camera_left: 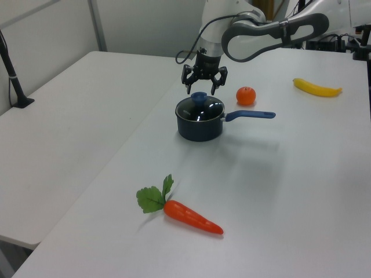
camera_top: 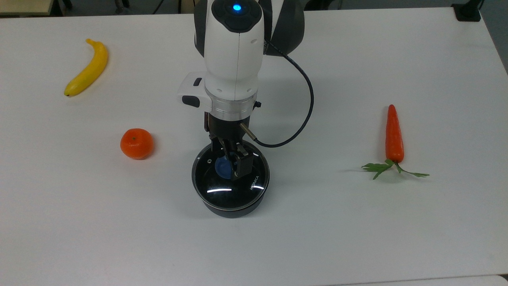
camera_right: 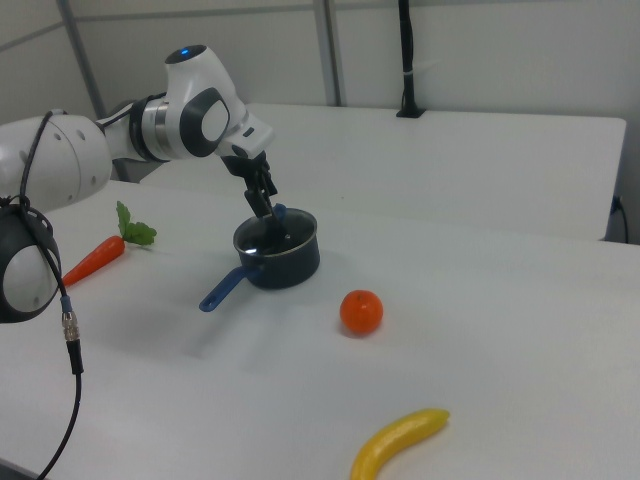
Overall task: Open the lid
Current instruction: 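Lower the gripper and close it on the blue lid knob, then lift the glass lid up off the saucepan by its knob, then carry the lid away from the pan toward the banana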
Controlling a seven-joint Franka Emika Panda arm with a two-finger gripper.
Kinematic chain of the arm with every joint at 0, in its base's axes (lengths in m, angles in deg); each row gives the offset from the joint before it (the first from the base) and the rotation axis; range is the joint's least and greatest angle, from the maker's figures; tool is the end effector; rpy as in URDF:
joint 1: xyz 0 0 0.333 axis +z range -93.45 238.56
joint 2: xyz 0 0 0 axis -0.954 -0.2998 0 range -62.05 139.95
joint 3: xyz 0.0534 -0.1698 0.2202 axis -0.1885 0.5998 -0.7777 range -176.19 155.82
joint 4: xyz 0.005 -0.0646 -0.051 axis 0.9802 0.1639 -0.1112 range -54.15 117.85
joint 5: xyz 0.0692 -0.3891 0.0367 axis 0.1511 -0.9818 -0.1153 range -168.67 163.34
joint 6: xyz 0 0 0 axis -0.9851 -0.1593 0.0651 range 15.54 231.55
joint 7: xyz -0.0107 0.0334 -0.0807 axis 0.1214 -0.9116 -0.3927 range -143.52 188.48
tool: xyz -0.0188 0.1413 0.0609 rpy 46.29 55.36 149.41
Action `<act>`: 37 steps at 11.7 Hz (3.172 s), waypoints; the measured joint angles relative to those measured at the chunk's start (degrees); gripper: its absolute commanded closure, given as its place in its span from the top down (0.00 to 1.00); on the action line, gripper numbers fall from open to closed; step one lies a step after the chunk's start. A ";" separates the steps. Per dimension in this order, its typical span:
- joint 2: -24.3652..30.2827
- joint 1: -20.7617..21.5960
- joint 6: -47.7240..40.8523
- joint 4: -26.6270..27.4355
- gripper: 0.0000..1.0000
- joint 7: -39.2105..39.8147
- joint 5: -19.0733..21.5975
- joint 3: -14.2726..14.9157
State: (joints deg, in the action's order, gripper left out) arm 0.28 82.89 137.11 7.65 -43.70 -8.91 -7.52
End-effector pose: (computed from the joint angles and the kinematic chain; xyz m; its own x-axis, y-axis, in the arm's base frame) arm 0.7588 0.1013 0.3620 0.5347 -0.8123 0.2329 -0.7925 -0.5777 -0.1955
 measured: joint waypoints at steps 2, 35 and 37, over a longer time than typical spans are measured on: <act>0.00 0.01 0.00 -0.30 0.85 0.00 0.00 -0.16; 19.04 -4.72 -1.50 15.95 0.40 24.67 10.42 -2.39; 24.58 -7.00 -6.90 21.34 0.39 37.08 11.83 -2.10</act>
State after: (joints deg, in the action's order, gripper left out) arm 24.86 75.89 130.21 28.99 -6.62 2.92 -9.63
